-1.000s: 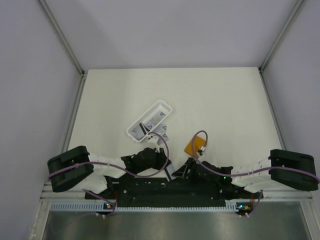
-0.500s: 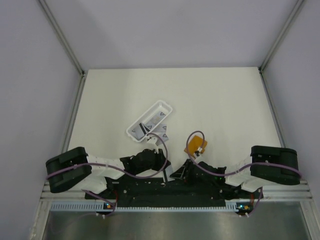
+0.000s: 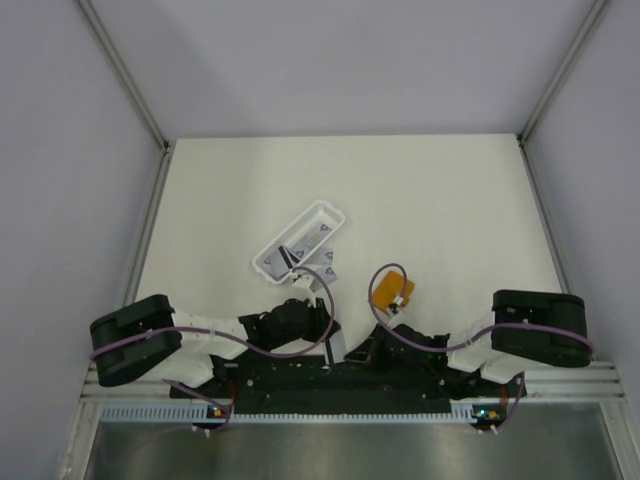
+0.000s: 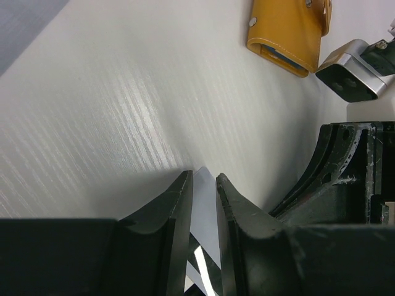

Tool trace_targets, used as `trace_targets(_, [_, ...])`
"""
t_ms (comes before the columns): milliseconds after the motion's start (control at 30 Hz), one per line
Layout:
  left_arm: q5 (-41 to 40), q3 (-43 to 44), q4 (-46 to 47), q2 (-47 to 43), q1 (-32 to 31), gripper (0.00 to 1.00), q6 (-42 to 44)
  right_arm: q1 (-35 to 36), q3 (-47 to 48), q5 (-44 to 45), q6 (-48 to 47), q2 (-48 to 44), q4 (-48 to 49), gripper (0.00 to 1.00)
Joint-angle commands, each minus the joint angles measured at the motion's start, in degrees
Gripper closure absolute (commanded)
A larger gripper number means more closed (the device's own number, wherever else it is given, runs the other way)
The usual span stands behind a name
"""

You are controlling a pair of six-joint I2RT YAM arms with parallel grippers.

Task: Put the credit cards into the card holder
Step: Pick up the credit card at the corner of the board.

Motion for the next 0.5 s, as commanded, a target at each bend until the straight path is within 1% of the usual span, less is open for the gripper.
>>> trace_targets(0, [-0.6,-1.7,-2.9,1.0,-0.2,0.72,-0.4,0.5,-4.4,-0.3,-2.1,3.6,1.1,1.0])
trace_targets(133, [-1.5,-1.9,-3.6,-1.1,-0.3,0.71,-0.7,0.4,-7.1,0.9,-2.4,5.0,8.8,1.0])
trace_targets(167, [-1.9,-1.5,-4.6,-2.1,-0.2,0.7,-0.7,0.5,-7.8,1.4,-2.9,5.0,11.2,1.0])
trace_targets(200, [-2.3,-1.0,-5.9,-3.7,-0.2,0.66,-0.7,0.5,-8.4,1.7,-3.5,4.4,12.3,1.0])
trace_targets(267, [-3.1,0.6,-9.5,-7.5,-0.2,0.54,-0.7,0.5,-8.8,2.1,-4.8,2.6,12.6,1.0])
trace_targets(333, [-4.4,2.3,-13.2,-13.8,-0.2,0.38,-0.4,0.5,-8.3,2.3,-6.3,-0.7,10.1,1.0])
trace_targets(367, [-5.0,3.2,-14.9,-16.3,-0.2,0.25,-0.1,0.4,-7.7,2.6,-7.1,-2.9,7.8,1.0])
trace_targets(400, [-6.1,4.3,-18.0,-19.2,-0.2,0.17,0.3,0.4,-7.0,2.9,-7.9,-5.7,4.3,1.0])
trace_targets(467, [-8.6,6.2,-21.9,-24.2,-0.2,0.09,0.6,0.4,-4.5,4.2,-10.0,-12.1,-4.6,1.0])
